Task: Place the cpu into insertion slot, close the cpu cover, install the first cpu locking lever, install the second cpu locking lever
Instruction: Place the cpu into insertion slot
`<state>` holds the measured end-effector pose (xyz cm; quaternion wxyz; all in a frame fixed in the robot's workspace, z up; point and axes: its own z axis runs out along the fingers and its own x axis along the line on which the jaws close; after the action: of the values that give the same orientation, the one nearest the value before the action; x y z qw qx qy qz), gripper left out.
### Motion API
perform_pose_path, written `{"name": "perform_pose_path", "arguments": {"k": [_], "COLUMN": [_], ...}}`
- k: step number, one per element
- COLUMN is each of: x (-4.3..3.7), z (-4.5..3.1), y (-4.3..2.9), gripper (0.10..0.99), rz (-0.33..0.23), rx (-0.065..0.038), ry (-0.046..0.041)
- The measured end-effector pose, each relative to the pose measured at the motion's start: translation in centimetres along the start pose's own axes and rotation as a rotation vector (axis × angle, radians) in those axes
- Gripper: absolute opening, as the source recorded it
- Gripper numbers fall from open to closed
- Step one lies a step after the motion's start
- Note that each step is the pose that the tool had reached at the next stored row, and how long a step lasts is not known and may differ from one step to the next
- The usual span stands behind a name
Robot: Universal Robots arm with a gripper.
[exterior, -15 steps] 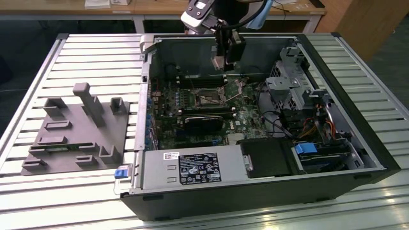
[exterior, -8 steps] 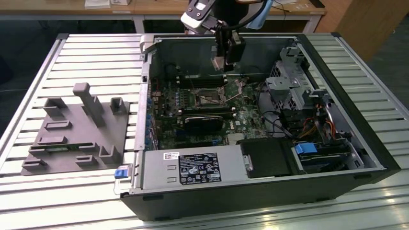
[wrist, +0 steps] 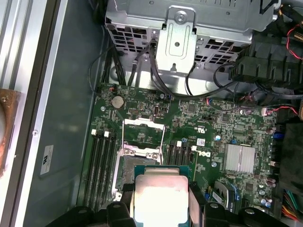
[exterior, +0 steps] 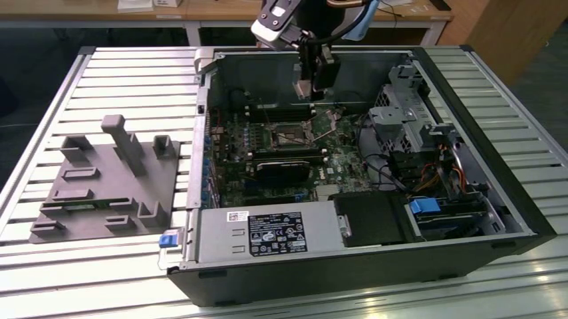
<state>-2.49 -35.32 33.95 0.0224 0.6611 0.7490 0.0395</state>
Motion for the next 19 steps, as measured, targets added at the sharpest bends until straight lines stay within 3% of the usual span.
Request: {"name": "perform_pose_path", "arguments": {"k": [19], "x": [-0.01], "z": [0.46], "y": [-0.04], "gripper": [0.537], "rz": [0.001], "rx": [0.001], "ry": [-0.0005]}}
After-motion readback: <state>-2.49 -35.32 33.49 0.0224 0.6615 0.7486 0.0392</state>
